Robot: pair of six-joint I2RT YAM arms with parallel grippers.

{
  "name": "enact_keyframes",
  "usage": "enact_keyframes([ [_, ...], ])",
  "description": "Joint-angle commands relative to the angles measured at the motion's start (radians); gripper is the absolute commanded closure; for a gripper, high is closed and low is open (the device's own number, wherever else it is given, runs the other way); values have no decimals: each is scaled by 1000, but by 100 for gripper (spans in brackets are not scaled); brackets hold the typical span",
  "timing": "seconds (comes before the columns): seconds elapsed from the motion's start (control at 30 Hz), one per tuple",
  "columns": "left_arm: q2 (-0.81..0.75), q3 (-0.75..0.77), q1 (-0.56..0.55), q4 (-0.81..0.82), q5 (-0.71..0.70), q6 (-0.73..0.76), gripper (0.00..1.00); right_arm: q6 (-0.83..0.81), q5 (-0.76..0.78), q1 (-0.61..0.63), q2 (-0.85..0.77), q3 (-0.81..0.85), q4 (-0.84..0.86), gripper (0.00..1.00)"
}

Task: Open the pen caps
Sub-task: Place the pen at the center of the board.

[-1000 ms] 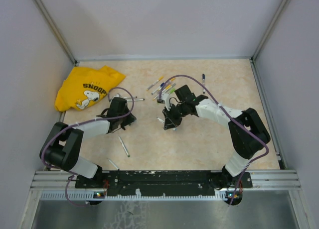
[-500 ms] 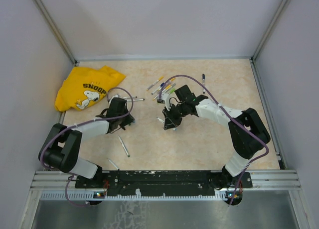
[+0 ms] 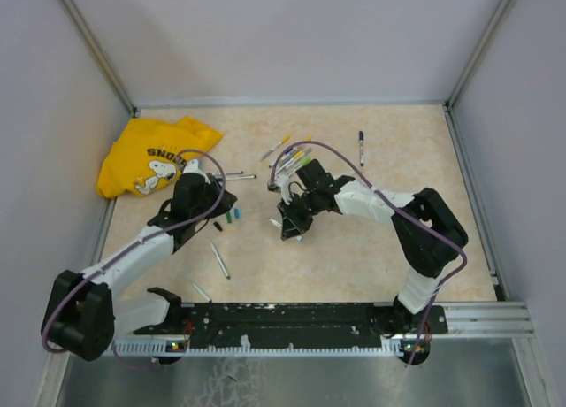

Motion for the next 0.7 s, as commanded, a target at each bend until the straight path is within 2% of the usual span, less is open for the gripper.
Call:
enact_keyframes([
  [0.0, -137, -69, -3, 19, -39, 79, 66, 189, 81, 76, -2, -15, 165, 100],
  [0.07, -216, -106, -2, 9, -80, 94, 64, 309, 211, 124, 0, -31, 231, 100],
  [0.13, -321, -150, -3, 2, -112, 100, 59, 441, 411, 195, 12, -24, 252, 100],
  [0.2, -417, -209, -2, 7, -127, 105, 52, 533, 600, 280, 50, 30, 207, 100],
  [0.3, -561, -283, -2, 33, -130, 109, 46, 599, 735, 363, 118, 149, 106, 100],
  [0.43, -711, -334, -3, 29, -119, 123, 39, 618, 710, 387, 174, 185, 82, 100],
  [0.6, -796, -337, -3, -14, -108, 126, 38, 609, 693, 387, 219, 219, 74, 100],
  [0.67, -801, -332, -3, -24, -102, 121, 38, 598, 695, 387, 230, 223, 77, 87],
])
